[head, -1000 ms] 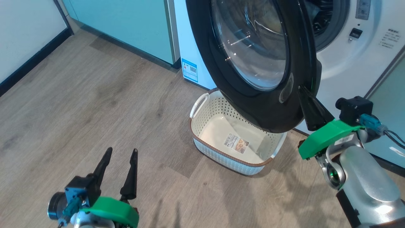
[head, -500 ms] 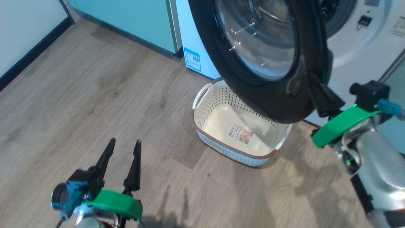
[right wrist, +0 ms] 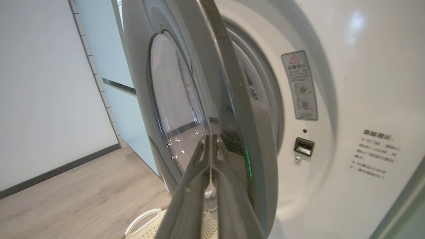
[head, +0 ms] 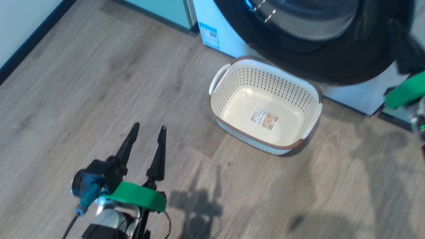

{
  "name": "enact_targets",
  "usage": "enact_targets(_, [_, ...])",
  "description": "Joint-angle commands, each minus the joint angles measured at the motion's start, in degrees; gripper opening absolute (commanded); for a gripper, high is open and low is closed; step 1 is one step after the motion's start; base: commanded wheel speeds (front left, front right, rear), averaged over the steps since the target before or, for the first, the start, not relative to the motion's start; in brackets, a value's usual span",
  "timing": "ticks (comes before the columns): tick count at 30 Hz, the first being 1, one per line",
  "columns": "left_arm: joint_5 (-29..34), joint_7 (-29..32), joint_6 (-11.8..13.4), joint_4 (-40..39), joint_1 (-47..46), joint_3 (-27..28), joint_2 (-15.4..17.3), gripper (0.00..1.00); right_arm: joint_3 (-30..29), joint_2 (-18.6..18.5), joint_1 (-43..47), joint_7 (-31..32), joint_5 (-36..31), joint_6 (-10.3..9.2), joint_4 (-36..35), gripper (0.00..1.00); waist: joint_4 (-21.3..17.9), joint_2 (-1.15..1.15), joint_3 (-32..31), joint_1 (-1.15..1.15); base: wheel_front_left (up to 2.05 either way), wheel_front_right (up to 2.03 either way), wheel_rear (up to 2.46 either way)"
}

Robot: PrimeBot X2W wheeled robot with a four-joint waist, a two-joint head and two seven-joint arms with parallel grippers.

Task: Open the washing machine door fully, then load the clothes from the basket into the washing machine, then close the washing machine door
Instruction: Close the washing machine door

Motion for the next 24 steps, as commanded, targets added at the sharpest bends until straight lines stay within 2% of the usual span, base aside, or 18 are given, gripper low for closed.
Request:
enact_targets(1, [0.74,-0.41,-0.45,-1.57,-2.67,2.34,-0.11,1.0,-0.14,-0.92,-3.31,-0.52,-0.56,-0.19,-1.11,0.0,0.57,0.0,1.89,-0.01,0.0,0.0,0.0])
enact_targets(13, [3.07,-0.42,-4.43,-0.13,-4.98,4.34,-5.35,1.0,-1.62,-4.95,-12.08,-0.38,-2.71,-0.19,3.99,0.0,2.69,0.0,6.37,-0.01,0.0,0.0,0.0])
enact_targets(24, [4.59,-0.42,-6.55,0.9,-5.28,5.8,-7.39,1.0,-1.62,-6.71,-14.47,-0.53,-3.53,-0.19,7.29,0.0,3.22,0.0,6.54,-0.01,0.0,0.0,0.0])
